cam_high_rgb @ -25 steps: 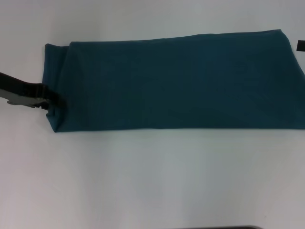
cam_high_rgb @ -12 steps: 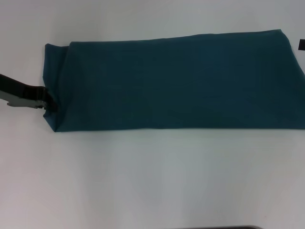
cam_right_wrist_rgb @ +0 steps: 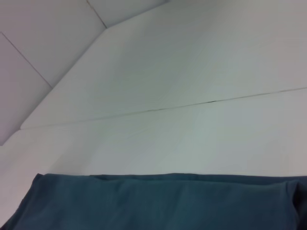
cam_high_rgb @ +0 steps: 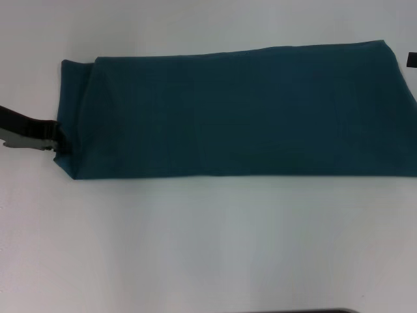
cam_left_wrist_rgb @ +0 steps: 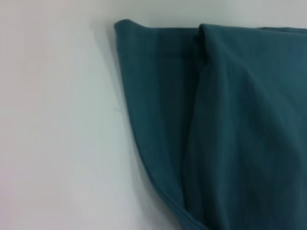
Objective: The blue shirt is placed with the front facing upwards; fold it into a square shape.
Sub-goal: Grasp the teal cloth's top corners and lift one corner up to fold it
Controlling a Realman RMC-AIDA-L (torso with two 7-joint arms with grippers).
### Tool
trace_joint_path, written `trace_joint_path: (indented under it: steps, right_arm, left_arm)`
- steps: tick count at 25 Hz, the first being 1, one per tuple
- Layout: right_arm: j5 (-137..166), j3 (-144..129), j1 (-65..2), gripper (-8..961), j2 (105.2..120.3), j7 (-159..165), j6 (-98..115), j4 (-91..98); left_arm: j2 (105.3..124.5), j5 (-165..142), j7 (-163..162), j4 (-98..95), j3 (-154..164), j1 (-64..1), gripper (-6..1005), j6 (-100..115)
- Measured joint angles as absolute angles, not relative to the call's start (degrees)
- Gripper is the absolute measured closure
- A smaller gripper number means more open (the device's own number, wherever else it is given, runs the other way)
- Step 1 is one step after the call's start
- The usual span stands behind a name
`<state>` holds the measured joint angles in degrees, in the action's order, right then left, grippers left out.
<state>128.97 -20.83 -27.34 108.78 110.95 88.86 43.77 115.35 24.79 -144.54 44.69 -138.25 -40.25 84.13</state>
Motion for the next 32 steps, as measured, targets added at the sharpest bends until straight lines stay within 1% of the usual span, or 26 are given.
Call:
trace_joint_path:
  steps: [19,29,32]
  right_arm:
    - [128.84,-20.97,-28.09,68,110.14,110.65,88.83,43.26]
    - [128.73,-21.36,-28.87,76,112.09,109.01,88.35,43.20]
    - [128.68,-21.37,-29.35,86,113.11,108.33,88.24,43.10]
  left_arm:
    - [112.81,25.29,-143.71,48.61,-140.35,-35.57,987,84.80]
    - [113.18,32.07,-136.09,49.11,-146.29,-35.21,982,91.09]
    - [113.15,36.81,-133.09,49.12,-146.40,-34.41,981,93.83]
